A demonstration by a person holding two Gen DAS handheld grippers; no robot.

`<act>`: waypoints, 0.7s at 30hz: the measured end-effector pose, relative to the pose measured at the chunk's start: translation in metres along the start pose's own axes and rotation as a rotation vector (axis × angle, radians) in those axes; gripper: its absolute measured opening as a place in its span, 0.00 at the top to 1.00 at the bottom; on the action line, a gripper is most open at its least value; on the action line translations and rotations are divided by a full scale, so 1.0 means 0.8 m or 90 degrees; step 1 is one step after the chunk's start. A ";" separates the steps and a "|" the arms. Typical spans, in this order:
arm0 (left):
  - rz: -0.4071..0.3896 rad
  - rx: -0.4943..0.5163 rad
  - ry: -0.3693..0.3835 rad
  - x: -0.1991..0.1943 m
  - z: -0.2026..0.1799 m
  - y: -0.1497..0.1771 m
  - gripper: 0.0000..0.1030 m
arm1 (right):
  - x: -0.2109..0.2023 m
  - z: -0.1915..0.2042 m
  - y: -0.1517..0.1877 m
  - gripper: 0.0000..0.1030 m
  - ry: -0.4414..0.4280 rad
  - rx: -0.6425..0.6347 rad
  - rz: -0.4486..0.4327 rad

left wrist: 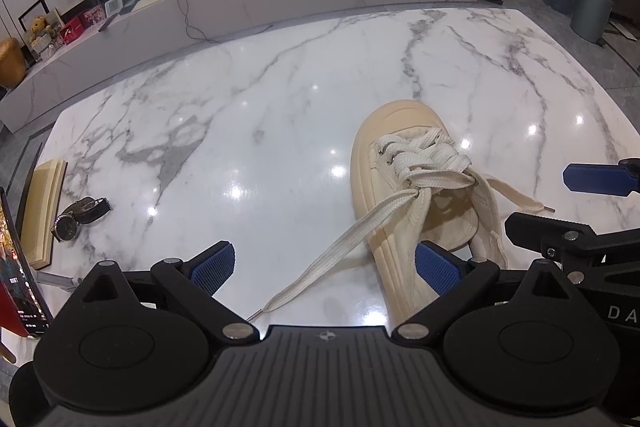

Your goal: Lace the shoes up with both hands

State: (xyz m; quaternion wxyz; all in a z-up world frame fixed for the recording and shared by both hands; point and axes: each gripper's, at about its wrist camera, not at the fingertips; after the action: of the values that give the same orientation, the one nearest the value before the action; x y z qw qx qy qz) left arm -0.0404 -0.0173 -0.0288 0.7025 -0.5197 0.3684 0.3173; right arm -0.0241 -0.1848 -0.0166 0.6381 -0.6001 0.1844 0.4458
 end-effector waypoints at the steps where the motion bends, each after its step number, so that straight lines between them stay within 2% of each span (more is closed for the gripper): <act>1: 0.000 0.000 0.000 0.000 0.000 0.000 0.05 | 0.000 0.000 0.000 0.39 0.000 0.000 0.000; 21: 0.003 0.008 0.000 0.001 0.000 -0.001 0.06 | -0.002 0.001 0.002 0.39 0.002 -0.003 0.002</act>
State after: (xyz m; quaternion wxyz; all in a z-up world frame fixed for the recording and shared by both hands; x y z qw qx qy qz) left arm -0.0396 -0.0177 -0.0292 0.7048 -0.5147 0.3717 0.3166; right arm -0.0263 -0.1844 -0.0162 0.6355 -0.6020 0.1850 0.4467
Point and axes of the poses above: each gripper's, at about its wrist camera, not at the fingertips, and x roughly the way its jaws point, z to its left, y to its underside, and after that the axes turned 10 degrees about x, right-handed
